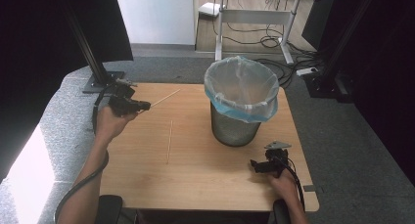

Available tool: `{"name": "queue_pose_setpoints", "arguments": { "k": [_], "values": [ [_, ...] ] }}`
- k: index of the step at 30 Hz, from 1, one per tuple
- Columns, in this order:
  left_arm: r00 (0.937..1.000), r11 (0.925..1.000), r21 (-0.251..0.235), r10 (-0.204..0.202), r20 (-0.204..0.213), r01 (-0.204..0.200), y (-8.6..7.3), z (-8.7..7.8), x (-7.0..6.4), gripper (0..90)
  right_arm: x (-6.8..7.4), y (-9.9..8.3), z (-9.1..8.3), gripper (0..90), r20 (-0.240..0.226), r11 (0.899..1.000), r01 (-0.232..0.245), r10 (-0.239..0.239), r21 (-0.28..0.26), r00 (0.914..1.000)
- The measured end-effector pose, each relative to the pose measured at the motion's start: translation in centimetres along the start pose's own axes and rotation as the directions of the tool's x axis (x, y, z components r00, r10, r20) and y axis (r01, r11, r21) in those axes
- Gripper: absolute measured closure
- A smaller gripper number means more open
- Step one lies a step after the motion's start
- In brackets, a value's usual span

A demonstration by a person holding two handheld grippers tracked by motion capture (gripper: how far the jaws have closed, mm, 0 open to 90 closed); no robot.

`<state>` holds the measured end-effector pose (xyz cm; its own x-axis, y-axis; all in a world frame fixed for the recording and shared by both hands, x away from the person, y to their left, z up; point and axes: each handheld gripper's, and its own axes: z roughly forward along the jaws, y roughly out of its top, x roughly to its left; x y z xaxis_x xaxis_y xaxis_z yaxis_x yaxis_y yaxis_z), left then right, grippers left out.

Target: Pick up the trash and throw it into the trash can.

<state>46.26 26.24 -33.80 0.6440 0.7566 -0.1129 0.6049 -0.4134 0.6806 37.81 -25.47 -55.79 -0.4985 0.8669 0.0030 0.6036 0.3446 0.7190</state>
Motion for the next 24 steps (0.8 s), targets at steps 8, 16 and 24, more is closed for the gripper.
{"name": "queue_pose_setpoints", "arguments": {
  "k": [8, 16, 24],
  "values": [
    [0.998, 0.9978, -0.03, 0.059, 0.024, -0.058, 4.5, -3.1, -2.1, 86.3, 0.0, 0.0, 0.0, 0.0, -0.003, 1.0, 0.002, -0.002, 0.001, 1.0],
    [0.9889, 0.9896, -0.054, 0.137, 0.058, -0.134, 8.9, -4.6, -5.4, 86.3, 0.0, 0.0, 0.0, 0.0, -0.004, 1.0, 0.004, -0.004, 0.001, 1.0],
    [0.9723, 0.978, -0.038, 0.208, 0.107, -0.205, 12.5, -2.1, -9.1, 86.3, 0.0, 0.0, 0.0, 0.0, -0.008, 1.0, 0.005, -0.005, 0.001, 1.0]
  ]
}}
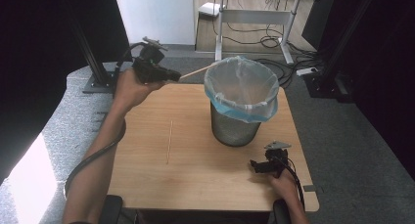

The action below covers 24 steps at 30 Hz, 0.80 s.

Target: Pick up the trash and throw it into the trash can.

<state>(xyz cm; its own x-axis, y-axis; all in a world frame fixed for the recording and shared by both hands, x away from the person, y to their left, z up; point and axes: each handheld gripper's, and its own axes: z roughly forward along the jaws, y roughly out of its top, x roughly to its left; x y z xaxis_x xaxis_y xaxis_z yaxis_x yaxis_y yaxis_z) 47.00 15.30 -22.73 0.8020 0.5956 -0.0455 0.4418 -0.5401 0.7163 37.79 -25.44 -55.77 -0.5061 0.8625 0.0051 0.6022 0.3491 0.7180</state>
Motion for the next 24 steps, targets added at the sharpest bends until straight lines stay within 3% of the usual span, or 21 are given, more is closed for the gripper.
{"name": "queue_pose_setpoints", "arguments": {
  "k": [2, 5, 7, 10, 12, 14, 16, 20, 23, 24],
  "values": [
    [0.9997, 0.9997, 0.018, 0.014, 0.019, -0.015, 1.1, 1.9, -0.6, 86.3, 0.0, 0.0, 0.0, 0.0, -0.001, 1.0, 0.002, -0.002, 0.0, 1.0],
    [0.9993, 0.9994, 0.025, 0.024, 0.028, -0.025, 1.6, 3.2, -1.0, 85.6, 0.0, 0.0, 0.0, 0.0, -0.003, 1.0, 0.004, -0.004, 0.0, 1.0],
    [0.9994, 0.9995, 0.003, 0.031, 0.017, -0.031, 1.9, 4.3, -1.2, 84.8, 0.0, 0.0, 0.0, 0.0, -0.004, 1.0, 0.005, -0.005, 0.0, 1.0],
    [0.9995, 0.9997, -0.015, 0.021, 0.021, -0.021, 2.3, 5.2, -1.3, 57.1, 0.0, 0.0, 0.0, 0.0, -0.006, 1.0, 0.006, -0.006, 0.0, 1.0],
    [0.999, 0.999, -0.016, 0.043, -0.015, -0.043, 2.1, 5.3, -1.5, 44.3, 0.0, 0.0, 0.0, 0.0, -0.006, 1.0, 0.008, -0.008, 0.0, 0.9999],
    [0.998, 0.9983, -0.029, 0.049, -0.041, -0.05, 1.6, 4.9, -1.4, 34.0, 0.0, 0.0, 0.0, 0.0, -0.007, 1.0, 0.008, -0.008, 0.0, 0.9999],
    [0.9979, 0.9987, -0.048, 0.017, -0.062, -0.02, 0.4, 4.1, -0.7, 24.3, 0.0, 0.0, 0.0, 0.0, -0.008, 1.0, 0.009, -0.009, 0.0, 0.9999],
    [0.9961, 0.9983, -0.058, -0.014, -0.087, 0.009, -1.3, 3.4, 0.2, 16.1, 0.0, 0.0, 0.0, 0.0, -0.008, 1.0, 0.01, -0.01, -0.001, 0.9999],
    [0.9938, 0.9976, -0.062, -0.037, -0.105, 0.03, -3.2, 3.0, 1.0, 14.2, 0.0, 0.0, 0.0, 0.0, -0.008, 1.0, 0.01, -0.01, -0.001, 0.9999],
    [0.9926, 0.9966, -0.069, -0.052, -0.109, 0.045, -4.4, 2.9, 1.5, 13.7, 0.0, 0.0, 0.0, 0.0, -0.008, 1.0, 0.01, -0.01, -0.001, 0.9999]
  ]
}}
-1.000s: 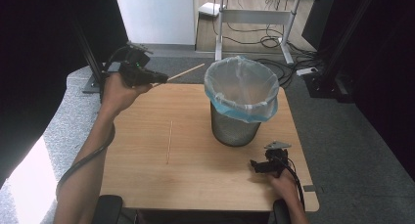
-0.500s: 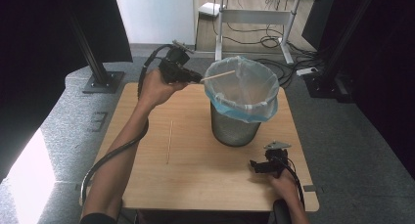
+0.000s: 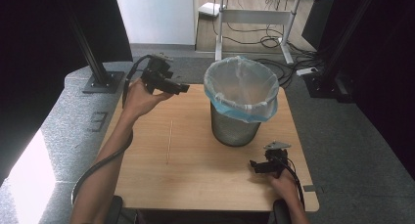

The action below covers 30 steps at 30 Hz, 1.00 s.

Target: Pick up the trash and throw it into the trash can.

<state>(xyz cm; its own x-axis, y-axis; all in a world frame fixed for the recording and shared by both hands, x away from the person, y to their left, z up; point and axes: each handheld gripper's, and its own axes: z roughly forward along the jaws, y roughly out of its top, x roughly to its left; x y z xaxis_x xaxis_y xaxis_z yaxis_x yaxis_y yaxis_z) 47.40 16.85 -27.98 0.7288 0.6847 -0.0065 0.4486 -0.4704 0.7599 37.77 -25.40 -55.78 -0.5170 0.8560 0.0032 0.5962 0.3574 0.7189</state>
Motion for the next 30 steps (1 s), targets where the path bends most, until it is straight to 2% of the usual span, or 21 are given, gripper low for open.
{"name": "queue_pose_setpoints", "arguments": {
  "k": [1, 7, 13, 23, 30],
  "values": [
    [1.0, 1.0, 0.0, 0.0, 0.0, 0.0, 0.0, 0.0, 0.0, 13.0, 0.0, 0.0, 0.0, 0.0, 0.0, 1.0, 0.0, 0.0, 0.0, 1.0],
    [0.9991, 0.9993, -0.004, -0.038, -0.018, 0.038, -3.6, 0.3, 1.3, 11.1, 0.0, 0.0, 0.0, 0.0, 0.003, 1.0, -0.002, 0.002, -0.001, 1.0],
    [0.9973, 0.9978, -0.015, -0.065, -0.035, 0.065, -7.0, 1.2, 1.9, 10.8, 0.0, 0.0, 0.0, 0.0, 0.003, 1.0, -0.002, 0.002, -0.001, 1.0],
    [0.9924, 0.9939, -0.002, -0.11, -0.055, 0.11, -13.3, 3.8, 2.4, 11.5, 0.0, 0.0, 0.0, 0.0, 0.003, 1.0, -0.003, 0.003, 0.0, 1.0],
    [0.9883, 0.9903, 0.014, -0.137, -0.068, 0.138, -17.2, 5.7, 2.1, 12.6, 0.1, 0.0, 0.0, 0.0, 0.002, 1.0, -0.005, 0.005, 0.0, 1.0]
  ]
}}
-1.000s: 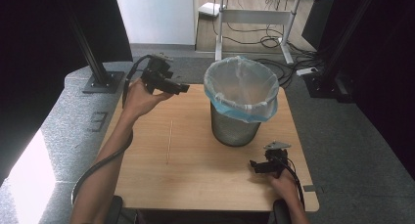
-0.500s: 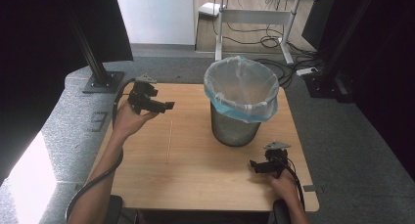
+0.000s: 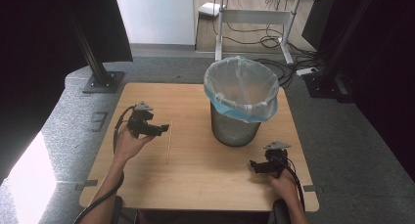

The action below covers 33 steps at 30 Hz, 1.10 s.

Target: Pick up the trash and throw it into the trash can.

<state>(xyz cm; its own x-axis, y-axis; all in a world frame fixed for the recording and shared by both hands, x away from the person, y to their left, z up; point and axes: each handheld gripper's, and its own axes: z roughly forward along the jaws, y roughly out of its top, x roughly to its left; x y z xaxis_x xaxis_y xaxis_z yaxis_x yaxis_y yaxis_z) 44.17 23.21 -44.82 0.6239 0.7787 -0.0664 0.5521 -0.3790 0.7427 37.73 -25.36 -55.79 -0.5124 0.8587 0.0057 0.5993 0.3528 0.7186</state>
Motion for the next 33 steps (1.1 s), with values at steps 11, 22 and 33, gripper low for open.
{"name": "queue_pose_setpoints", "arguments": {
  "k": [11, 22, 33],
  "values": [
    [0.9997, 0.9993, 0.035, -0.007, -0.024, 0.007, -4.2, 2.7, -0.6, 14.1, 0.0, 0.0, 0.0, 0.0, 0.0, 1.0, 0.001, -0.001, -0.001, 1.0],
    [0.9989, 0.9949, 0.099, 0.02, -0.042, -0.016, -7.0, 5.2, -1.2, 14.7, 0.0, 0.0, 0.0, 0.0, 0.0, 1.0, 0.001, -0.001, -0.001, 1.0],
    [0.9981, 0.9942, 0.104, 0.034, -0.052, -0.028, -7.6, 5.4, -1.3, 38.2, 0.0, 0.0, 0.0, 0.0, 0.0, 1.0, 0.002, -0.002, -0.001, 1.0]
  ]
}}
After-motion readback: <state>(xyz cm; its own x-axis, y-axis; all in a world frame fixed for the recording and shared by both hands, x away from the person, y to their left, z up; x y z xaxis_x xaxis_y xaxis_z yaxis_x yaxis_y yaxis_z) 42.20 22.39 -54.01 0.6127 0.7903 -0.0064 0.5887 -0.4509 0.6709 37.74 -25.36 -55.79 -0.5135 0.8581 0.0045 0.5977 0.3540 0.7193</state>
